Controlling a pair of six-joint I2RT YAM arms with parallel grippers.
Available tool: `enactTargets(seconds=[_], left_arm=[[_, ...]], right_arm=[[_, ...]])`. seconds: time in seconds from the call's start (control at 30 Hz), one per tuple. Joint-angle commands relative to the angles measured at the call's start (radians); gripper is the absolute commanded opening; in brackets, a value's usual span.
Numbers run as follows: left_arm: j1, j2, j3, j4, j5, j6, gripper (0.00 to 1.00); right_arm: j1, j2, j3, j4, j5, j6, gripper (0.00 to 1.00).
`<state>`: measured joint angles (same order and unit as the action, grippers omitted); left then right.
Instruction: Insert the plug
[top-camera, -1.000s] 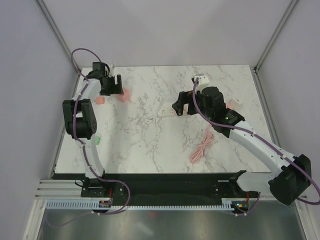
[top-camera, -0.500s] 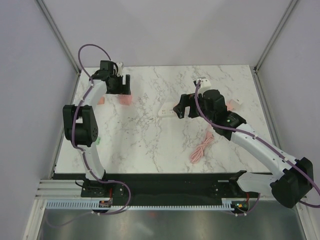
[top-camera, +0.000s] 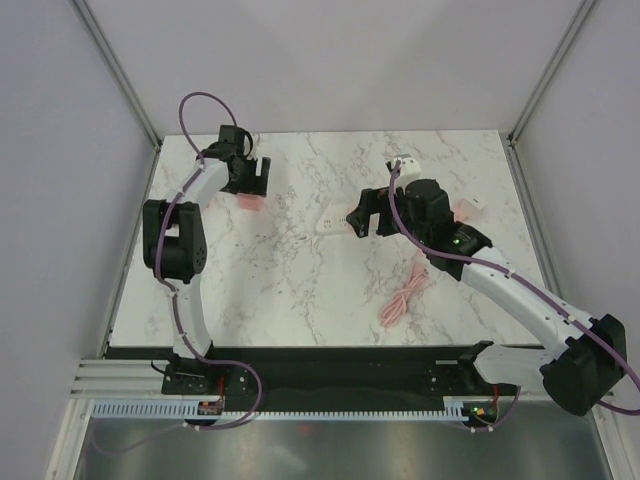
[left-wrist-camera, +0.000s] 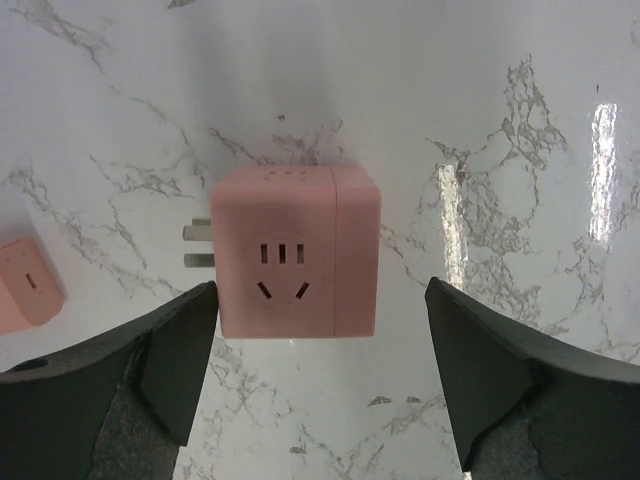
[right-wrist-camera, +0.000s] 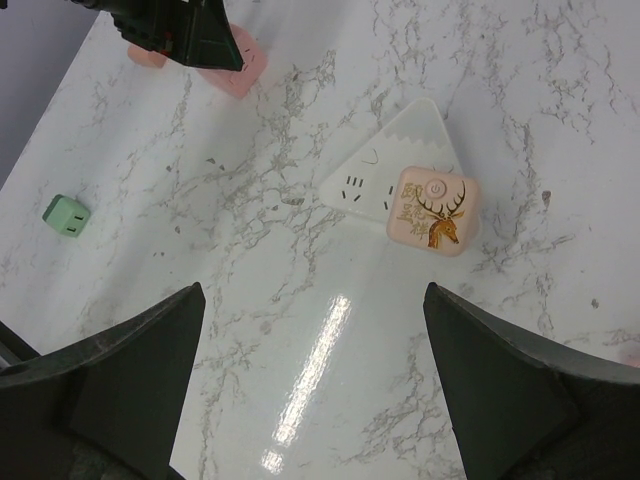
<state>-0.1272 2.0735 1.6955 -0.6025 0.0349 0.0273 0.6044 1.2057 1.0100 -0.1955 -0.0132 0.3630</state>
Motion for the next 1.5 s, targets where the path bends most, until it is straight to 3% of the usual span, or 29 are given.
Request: enactTargets(seconds=[0.0,0.07,0.13,0.17,0.2,0.33,0.37,0.47,0.57,0.73,0.77,0.87,0.97,1.07,1.23,1.47], left_arm=[[-0.02,0.049,0.081,-0.006,-0.032,0.029,0.91],[-0.025,0.072,0.107,-0.02,-0.032,0.028,0.88],[-0.028,0.076,0.11,-0.023,-0.033,0.023,0.76],[-0.032,0.07,0.112,-0.029,-0.033,0.02,0.69],[-0.034,0.065,0.11,-0.032,-0.032,0.011,0.51],[-0.049,-0.01,0.084,-0.036,-0.026,-0.055,0.24],[-0.049,-0.057,0.075,-0.033,0.029,-0.079,0.15],[-0.049,-0.145,0.006,0.038,0.173,-0.194,0.04],[-0.049,-0.288,-0.132,0.202,0.329,-0.364,0.02],[-0.058,-0.521,-0.421,0.51,0.468,-0.772,0.02],[-0.058,-0.551,-0.462,0.606,0.485,-0.891,0.02],[-0.071,-0.63,-0.578,0.795,0.493,-1.051,0.02],[-0.089,-0.677,-0.645,0.878,0.5,-1.235,0.02],[-0.097,-0.716,-0.71,0.979,0.508,-1.387,0.02],[-0.133,-0.78,-0.741,1.009,0.465,-1.454,0.02],[-0.16,-0.86,-0.793,1.003,0.424,-1.515,0.02]], right_arm=[[0.0,0.003,0.024,0.019,0.001,-0.012,0.98],[0.0,0.006,0.022,0.019,0.002,-0.013,0.98],[0.0,0.008,0.019,0.018,0.007,-0.012,0.98],[0.0,0.009,0.018,0.019,0.007,-0.01,0.98],[0.0,0.011,0.018,0.019,0.007,-0.01,0.98],[0.0,0.032,0.022,0.019,0.042,0.031,0.98],[0.0,0.034,0.024,0.022,0.077,0.049,0.98],[0.0,0.032,0.007,0.072,0.12,0.122,0.98],[0.003,0.061,0.015,0.114,0.13,0.142,0.98],[0.067,0.13,0.018,0.221,0.173,0.056,0.98],[0.078,0.133,-0.005,0.296,0.183,0.051,0.98],[0.129,0.126,-0.074,0.515,0.2,0.016,0.98],[0.196,0.12,-0.132,0.736,0.263,-0.062,0.98],[0.25,0.167,-0.133,0.852,0.289,-0.137,0.98],[0.287,0.225,-0.117,0.982,0.308,-0.179,0.98],[0.347,0.298,-0.036,1.005,0.45,-0.272,0.98]])
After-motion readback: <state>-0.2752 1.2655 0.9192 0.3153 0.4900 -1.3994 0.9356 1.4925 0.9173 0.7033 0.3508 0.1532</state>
